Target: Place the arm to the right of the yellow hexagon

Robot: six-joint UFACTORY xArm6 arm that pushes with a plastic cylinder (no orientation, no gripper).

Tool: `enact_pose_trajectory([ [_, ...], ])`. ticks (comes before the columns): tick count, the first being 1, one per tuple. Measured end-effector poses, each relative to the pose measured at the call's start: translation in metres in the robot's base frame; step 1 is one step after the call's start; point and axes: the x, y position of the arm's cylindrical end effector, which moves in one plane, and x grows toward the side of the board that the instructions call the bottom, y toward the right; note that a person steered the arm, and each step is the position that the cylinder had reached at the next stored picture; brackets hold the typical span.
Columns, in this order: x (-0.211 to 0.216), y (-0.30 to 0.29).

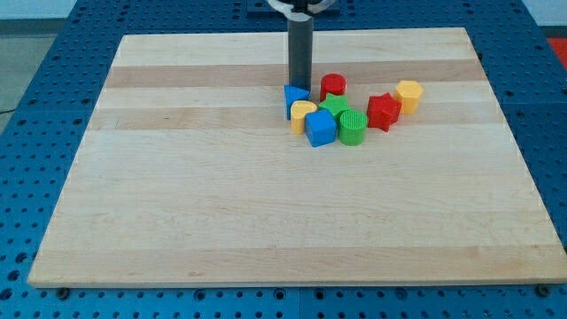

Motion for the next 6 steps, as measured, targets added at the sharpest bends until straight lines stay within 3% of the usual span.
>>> enact_pose_trajectory([
  [1, 0.001, 0.0],
  [2, -0.032, 0.0],
  [3, -0.057, 0.037],
  [4, -0.046, 0.13],
  [5, -0.006, 0.21],
  [6, 0.033, 0.212],
])
